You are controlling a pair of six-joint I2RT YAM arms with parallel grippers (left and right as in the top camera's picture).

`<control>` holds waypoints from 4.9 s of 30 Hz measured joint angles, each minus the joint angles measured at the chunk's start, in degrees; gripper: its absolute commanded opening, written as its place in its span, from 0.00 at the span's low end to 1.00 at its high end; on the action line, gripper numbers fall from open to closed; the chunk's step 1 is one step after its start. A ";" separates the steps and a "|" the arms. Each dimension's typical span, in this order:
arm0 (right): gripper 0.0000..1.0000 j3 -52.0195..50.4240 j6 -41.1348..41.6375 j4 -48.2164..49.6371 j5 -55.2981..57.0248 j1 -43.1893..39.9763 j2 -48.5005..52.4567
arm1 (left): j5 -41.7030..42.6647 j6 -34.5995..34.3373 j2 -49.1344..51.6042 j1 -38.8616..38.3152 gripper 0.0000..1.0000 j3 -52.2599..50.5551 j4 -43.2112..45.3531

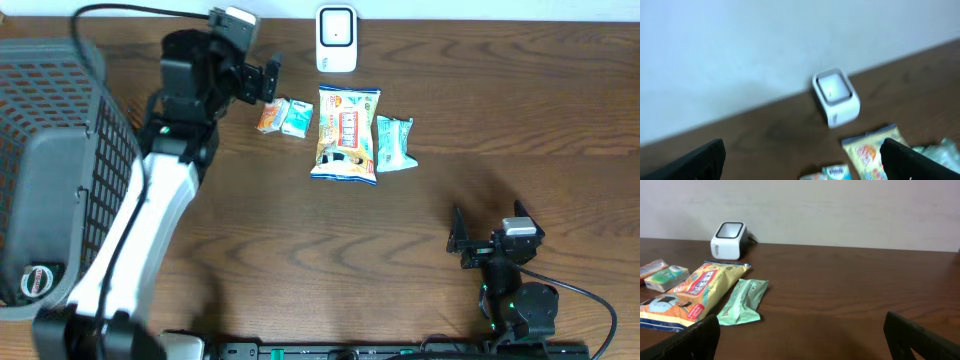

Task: Scan the item barcode
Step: 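Release the Kleenex pack beside the first one and retract left gripper, then reach the left gripper into the basket and grasp the green Zam-Buk tin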

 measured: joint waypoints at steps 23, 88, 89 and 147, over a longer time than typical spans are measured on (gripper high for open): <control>0.99 0.00 0.00 0.00 0.00 0.00 0.00 | -0.85 -2.97 -19.26 39.74 0.98 0.00 -18.75; 0.99 0.00 0.00 0.00 0.00 0.00 0.00 | -25.55 -33.03 14.29 61.09 0.98 -3.39 -45.97; 0.99 0.00 0.00 0.00 0.00 0.00 0.00 | -25.55 -33.03 15.06 61.09 0.98 -3.39 -46.03; 0.99 0.00 0.00 0.00 0.00 0.00 0.00 | -13.81 -35.47 15.98 67.10 0.85 -8.09 -36.70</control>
